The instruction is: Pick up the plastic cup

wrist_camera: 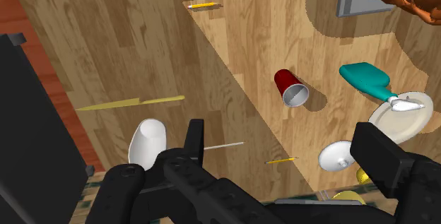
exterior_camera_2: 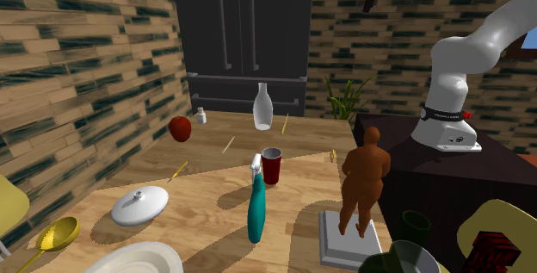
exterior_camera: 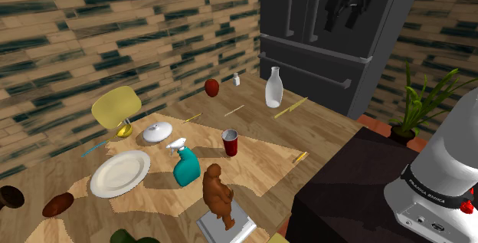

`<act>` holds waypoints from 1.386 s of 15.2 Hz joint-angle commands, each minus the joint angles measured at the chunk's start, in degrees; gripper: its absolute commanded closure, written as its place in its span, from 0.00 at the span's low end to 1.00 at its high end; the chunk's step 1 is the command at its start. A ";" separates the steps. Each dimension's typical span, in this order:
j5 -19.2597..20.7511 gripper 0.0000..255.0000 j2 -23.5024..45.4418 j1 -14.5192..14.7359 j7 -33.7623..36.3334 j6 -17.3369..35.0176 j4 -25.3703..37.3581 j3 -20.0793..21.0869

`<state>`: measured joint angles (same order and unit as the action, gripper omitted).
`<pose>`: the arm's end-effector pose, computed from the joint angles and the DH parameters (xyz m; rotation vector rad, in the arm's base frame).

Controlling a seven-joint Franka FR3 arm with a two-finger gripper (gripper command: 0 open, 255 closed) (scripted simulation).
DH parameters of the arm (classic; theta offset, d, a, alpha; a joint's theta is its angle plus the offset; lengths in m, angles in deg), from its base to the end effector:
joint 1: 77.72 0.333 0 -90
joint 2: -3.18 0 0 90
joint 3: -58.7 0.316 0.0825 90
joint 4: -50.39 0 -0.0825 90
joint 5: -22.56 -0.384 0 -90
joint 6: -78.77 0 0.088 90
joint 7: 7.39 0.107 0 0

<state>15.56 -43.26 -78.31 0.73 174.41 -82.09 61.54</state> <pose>0.3094 0.0299 0.6285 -3.0270 0.1768 -0.2417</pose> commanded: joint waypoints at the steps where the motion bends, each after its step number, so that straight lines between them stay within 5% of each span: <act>1: 0.00 0.00 0.00 0.00 0.00 0.00 0.00 0.00; 11: -2.41 0.00 14.18 0.75 3.17 16.81 -4.79 4.81; 21: -2.29 0.00 33.92 1.08 7.05 31.88 -2.25 9.16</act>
<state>13.08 -11.82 -77.27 7.17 204.85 -85.24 70.20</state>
